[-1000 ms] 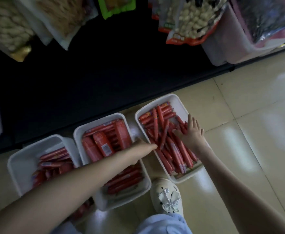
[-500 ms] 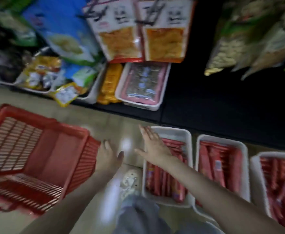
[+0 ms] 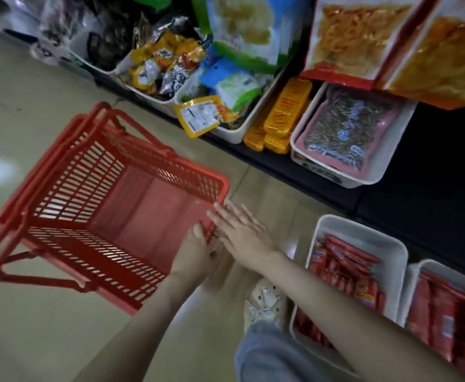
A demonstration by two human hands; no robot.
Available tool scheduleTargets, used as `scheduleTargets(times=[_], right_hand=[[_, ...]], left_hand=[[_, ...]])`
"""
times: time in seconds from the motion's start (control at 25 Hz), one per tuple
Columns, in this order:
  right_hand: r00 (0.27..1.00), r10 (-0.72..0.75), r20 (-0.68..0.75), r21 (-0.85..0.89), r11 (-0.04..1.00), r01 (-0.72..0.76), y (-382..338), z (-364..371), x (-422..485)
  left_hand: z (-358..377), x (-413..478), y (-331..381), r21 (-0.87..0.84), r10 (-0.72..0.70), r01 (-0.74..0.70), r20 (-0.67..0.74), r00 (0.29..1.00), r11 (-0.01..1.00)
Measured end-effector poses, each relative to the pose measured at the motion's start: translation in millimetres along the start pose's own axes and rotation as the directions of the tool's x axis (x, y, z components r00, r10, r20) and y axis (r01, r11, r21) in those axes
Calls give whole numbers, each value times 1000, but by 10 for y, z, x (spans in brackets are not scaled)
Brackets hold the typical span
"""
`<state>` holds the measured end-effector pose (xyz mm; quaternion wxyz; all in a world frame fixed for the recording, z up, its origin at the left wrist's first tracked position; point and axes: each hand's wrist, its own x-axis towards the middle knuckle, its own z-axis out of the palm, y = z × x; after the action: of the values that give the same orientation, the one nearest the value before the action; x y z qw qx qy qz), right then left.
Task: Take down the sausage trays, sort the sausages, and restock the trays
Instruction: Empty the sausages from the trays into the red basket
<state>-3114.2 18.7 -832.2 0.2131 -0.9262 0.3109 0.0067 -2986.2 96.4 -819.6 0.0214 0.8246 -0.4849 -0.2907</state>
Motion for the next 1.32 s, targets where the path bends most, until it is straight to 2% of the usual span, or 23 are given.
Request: scheduleTargets(times=[0.04, 0.12, 0.2, 0.28, 0.32, 0.36, 0.44, 0.48, 0.52, 0.6, 0.72, 0.84, 0.88, 0.96, 1.0, 1.04, 1.08, 1.12, 1.16, 1.2, 1.24, 1.32], right_hand=[[999, 24, -34, -32, 999, -25, 51, -24, 1], [994, 108, -7, -39, 993, -108, 154, -158, 18], [976, 217, 14, -14, 976, -217, 232, -319, 38], [979, 204, 20, 56, 977, -205, 137, -445, -9], [991, 128, 25, 137, 982, -130, 13, -495, -68], [999, 24, 37, 221, 975, -31, -147, -480, -150], [980, -162, 112, 234, 963, 133, -483, -313, -296], [961, -208, 183, 181, 968, 175, -604, -189, -328], [942, -193, 275, 118, 979, 166, -668, -84, -331], [894, -47, 446, -30, 997, 67, -649, 29, -287], [875, 12, 485, -151, 986, 70, -428, -32, -298], [872, -1, 489, -140, 987, 80, -196, -143, -403], [867, 1, 498, -126, 989, 71, -136, -182, -449], [874, 16, 485, -30, 1000, -2, -41, -271, -521], [885, 21, 465, 62, 996, -56, -31, -345, -554], [902, 24, 430, 175, 979, -109, -48, -439, -578], [926, 23, 377, 290, 947, -141, -101, -558, -582], [950, 10, 312, 384, 913, -135, -194, -680, -569], [969, -25, 246, 439, 894, -88, -336, -808, -531], [979, -89, 186, 456, 890, -6, -511, -920, -475], [972, -174, 160, 450, 889, 85, -694, -994, -412], [926, -307, 220, 472, 864, 175, -1055, -1010, -303]], left_hand=[[-14, 19, 40, -138, 72, -66, 42, 996, 988], [-90, 63, 229, -305, 208, -188, 35, 977, 934], [-217, 102, 470, -447, 327, -283, 24, 945, 849], [-361, 61, 509, -510, 444, -370, 26, 895, 777], [-443, -41, 401, -462, 501, -429, 38, 865, 776], [-475, -154, 184, -340, 527, -474, 81, 846, 812], [-464, -409, -353, 58, 478, -495, 189, 858, 867], [-457, -525, -563, 263, 413, -473, 255, 874, 841], [-420, -596, -691, 409, 336, -440, 301, 892, 800], [-307, -587, -713, 566, 231, -352, 277, 933, 745], [-287, -504, -380, 624, 305, -392, 247, 920, 676], [-309, -614, -205, 483, 420, -496, 264, 868, 722], [-351, -716, -191, 440, 521, -540, 177, 835, 717], [-535, -920, -139, 452, 686, -560, -179, 705, 694], [-680, -1046, -91, 472, 677, -501, -354, 645, 725], [-844, -1139, -56, 467, 608, -398, -509, 609, 790], [-979, -1180, -80, 428, 492, -259, -633, 598, 866], [-1067, -1179, -127, 340, 339, -123, -703, 625, 932], [-1117, -1160, -165, 217, 176, -23, -719, 672, 976], [-1106, -1116, -209, 80, 53, 1, -677, 734, 997], [-1074, -1073, -217, -80, -17, -38, -593, 805, 996], [-1072, -1042, -140, -426, -117, -85, -426, 897, 901]])
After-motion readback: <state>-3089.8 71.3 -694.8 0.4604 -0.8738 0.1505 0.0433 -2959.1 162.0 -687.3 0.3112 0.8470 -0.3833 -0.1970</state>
